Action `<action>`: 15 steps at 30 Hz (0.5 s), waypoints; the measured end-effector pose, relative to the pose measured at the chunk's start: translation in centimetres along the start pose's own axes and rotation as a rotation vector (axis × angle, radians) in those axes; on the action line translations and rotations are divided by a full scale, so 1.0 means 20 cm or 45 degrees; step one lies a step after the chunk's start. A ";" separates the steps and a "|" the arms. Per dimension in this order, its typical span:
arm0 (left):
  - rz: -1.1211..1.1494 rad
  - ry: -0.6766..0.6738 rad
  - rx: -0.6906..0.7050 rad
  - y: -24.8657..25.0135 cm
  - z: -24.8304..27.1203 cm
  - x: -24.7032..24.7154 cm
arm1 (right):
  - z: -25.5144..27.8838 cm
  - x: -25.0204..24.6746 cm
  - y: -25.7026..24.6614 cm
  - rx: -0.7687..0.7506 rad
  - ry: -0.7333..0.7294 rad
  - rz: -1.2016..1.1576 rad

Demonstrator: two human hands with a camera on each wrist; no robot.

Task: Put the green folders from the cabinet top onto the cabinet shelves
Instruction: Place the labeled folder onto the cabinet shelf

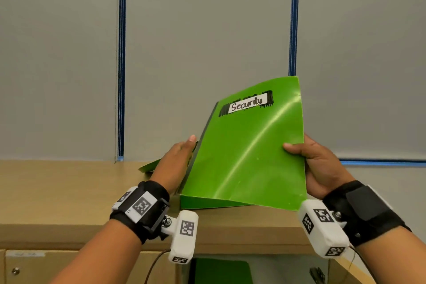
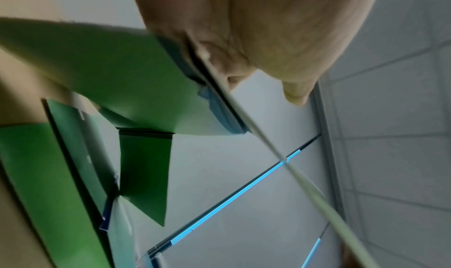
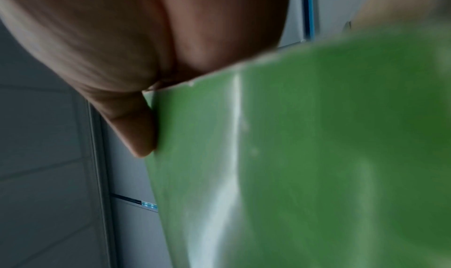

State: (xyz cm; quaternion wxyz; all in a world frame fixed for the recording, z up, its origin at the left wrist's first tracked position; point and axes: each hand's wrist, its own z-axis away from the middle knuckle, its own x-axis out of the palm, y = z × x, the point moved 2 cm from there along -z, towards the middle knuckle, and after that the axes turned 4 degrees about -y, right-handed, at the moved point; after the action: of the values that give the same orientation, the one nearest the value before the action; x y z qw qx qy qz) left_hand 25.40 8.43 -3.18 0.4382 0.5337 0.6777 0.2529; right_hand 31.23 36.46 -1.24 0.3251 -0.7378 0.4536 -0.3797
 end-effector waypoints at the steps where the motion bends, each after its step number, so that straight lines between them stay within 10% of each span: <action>1: -0.042 0.002 0.054 0.02 0.01 0.00 | 0.01 0.00 0.00 -0.019 -0.010 -0.012; 15: 0.541 0.075 0.345 0.18 0.16 0.00 | 0.03 -0.07 0.05 -0.133 0.137 0.299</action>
State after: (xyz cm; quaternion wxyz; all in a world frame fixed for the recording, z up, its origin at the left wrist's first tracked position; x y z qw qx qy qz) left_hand 30.01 9.07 -1.78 0.2798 0.7104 0.5904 0.2618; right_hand 30.87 37.40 -2.77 0.3036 -0.6742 0.5727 -0.3539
